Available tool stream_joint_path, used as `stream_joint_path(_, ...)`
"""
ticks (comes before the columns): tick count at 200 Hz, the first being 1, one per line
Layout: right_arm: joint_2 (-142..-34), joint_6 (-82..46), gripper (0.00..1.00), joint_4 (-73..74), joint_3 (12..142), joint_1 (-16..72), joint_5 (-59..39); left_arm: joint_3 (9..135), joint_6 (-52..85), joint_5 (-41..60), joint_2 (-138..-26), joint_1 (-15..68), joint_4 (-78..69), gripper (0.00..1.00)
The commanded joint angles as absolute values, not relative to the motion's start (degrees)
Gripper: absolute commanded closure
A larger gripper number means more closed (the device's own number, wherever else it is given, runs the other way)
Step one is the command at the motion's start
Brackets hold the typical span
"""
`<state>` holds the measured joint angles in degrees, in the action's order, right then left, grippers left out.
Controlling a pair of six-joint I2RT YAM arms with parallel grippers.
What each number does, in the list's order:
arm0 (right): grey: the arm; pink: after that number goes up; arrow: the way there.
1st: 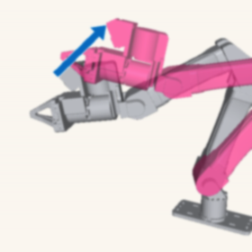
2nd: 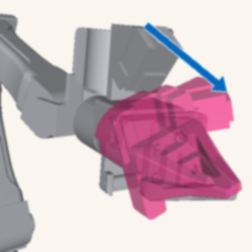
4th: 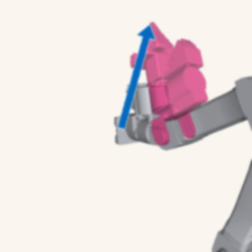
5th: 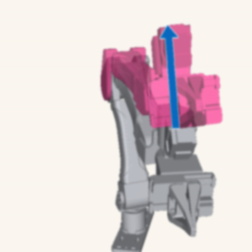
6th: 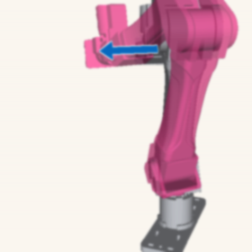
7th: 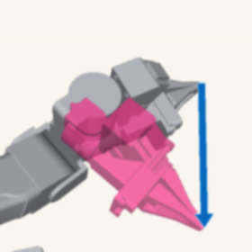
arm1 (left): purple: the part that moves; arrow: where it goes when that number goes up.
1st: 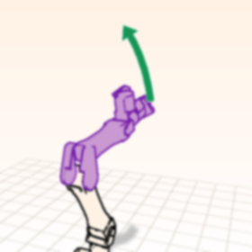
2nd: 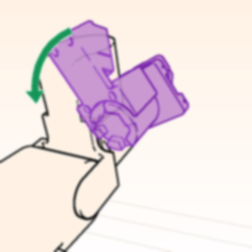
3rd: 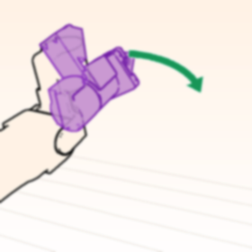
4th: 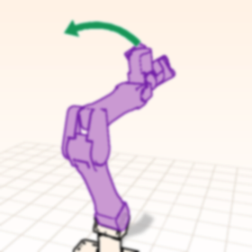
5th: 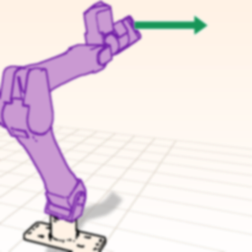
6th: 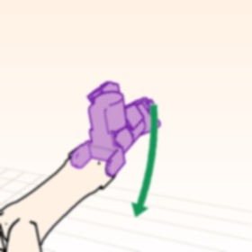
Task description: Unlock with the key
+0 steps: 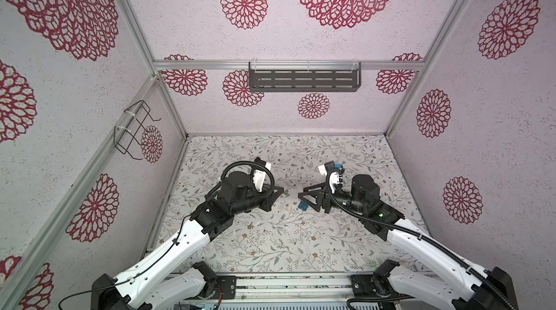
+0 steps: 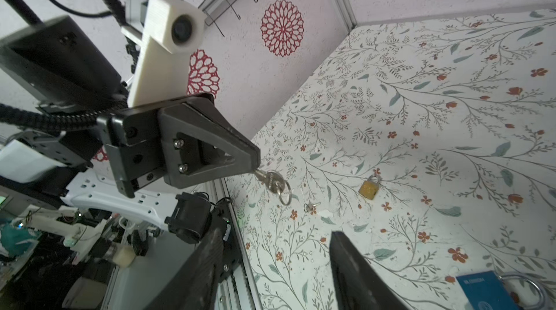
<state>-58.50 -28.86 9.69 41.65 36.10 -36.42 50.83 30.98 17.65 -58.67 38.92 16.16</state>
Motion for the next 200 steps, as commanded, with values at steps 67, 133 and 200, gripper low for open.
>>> stream_joint_path(67, -64.65, -25.18, 0.51, 21.50, 42.11, 32.03, -55.73, 58.03, 21.76, 27.45, -62.57, 38.41, 22.26, 1.00)
stream_joint_path(133, -68.25, -29.54, 0.57, 30.01, 42.33, 31.91, -60.90, 61.24, 19.43, 28.21, -64.00, 38.40, 25.08, 1.00)
stream_joint_path(200, -72.07, -35.57, 0.68, 41.00, 41.70, 31.99, -65.12, 63.50, 17.83, 28.70, -64.88, 38.43, 27.40, 1.00)
